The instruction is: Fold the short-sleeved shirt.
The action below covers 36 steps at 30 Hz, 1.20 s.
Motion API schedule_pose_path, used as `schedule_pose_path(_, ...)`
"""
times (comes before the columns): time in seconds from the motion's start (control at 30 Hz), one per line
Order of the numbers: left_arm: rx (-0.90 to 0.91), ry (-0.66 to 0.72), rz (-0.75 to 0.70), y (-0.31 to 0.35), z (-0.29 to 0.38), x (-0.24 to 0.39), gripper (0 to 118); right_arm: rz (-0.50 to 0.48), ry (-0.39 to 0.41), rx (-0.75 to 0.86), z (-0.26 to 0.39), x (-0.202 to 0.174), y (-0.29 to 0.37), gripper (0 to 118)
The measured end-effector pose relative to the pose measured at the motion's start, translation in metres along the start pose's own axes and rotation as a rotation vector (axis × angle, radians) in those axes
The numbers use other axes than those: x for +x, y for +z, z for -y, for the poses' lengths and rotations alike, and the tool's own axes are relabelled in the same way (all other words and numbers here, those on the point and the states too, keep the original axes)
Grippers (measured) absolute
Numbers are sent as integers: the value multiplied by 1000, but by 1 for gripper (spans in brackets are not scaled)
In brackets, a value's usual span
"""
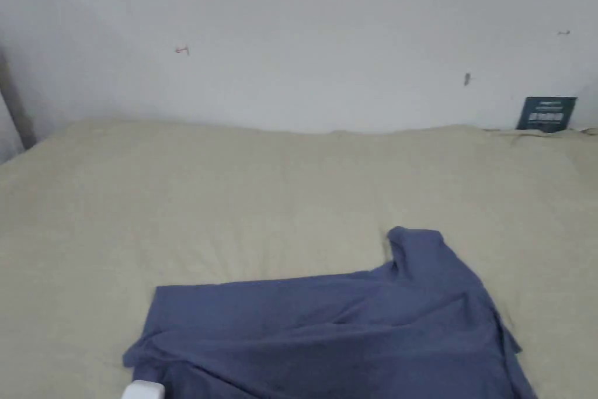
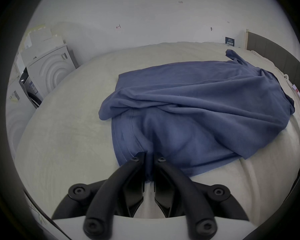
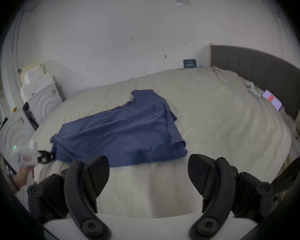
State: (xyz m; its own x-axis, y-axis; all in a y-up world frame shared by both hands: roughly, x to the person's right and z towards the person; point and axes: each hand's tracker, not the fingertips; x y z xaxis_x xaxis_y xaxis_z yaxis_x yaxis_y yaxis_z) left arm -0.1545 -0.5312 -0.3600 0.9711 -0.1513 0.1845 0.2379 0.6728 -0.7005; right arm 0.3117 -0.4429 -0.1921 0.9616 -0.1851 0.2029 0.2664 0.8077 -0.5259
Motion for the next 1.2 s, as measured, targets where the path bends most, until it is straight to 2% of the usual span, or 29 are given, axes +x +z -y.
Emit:
schedule_pose_path(0.1, 12, 26, 9, 1, 3, -3, 9, 68, -109, -54, -6, 25, -54, 96)
schedule_pose_path(0.17, 19, 69, 17, 2, 4, -6, 9, 90, -143, -119, -8, 38, -89, 93)
schedule_pose_path(0.23, 15, 72, 20, 1, 3, -7, 9, 115, -133, -139, -7, 44, -115, 78)
schedule_pose_path(0.27, 14, 71, 20, 1, 3, -7, 9, 128, -134, -151, -5, 46, -127, 66)
schedule_pose_path(0.3, 14, 68, 19, 1, 3, -6, 9, 143, -133, -173, -3, 47, -136, 46)
schedule_pose_path(0.33, 15, 66, 17, 2, 3, -5, 9, 142, -126, -182, 0, 46, -143, 35)
schedule_pose_path(0.4, 23, 61, 14, 5, 4, -4, 9, 149, -104, -188, 5, 41, -145, 33)
schedule_pose_path(0.5, 22, 67, 16, 5, 2, -6, 10, 127, -65, -173, 1, 37, -141, 16)
schedule_pose_path(0.57, 21, 77, 25, 12, -3, -10, 10, 133, -46, -183, -2, 34, -141, 12)
schedule_pose_path(0.73, 26, 285, 104, 30, -10, -30, 5, 82, -71, -157, -17, 38, -125, 10)
schedule_pose_path(0.83, 64, 245, 125, 48, -11, -32, 4, 80, -65, -138, -25, 42, -107, 9)
schedule_pose_path(1.03, 118, 268, 160, 92, 1, -45, 4, 71, -23, -113, -34, 40, -63, 9)
schedule_pose_path(1.2, 98, 232, 161, 135, 36, -53, 4, 58, -62, -121, -14, 52, -13, 9)
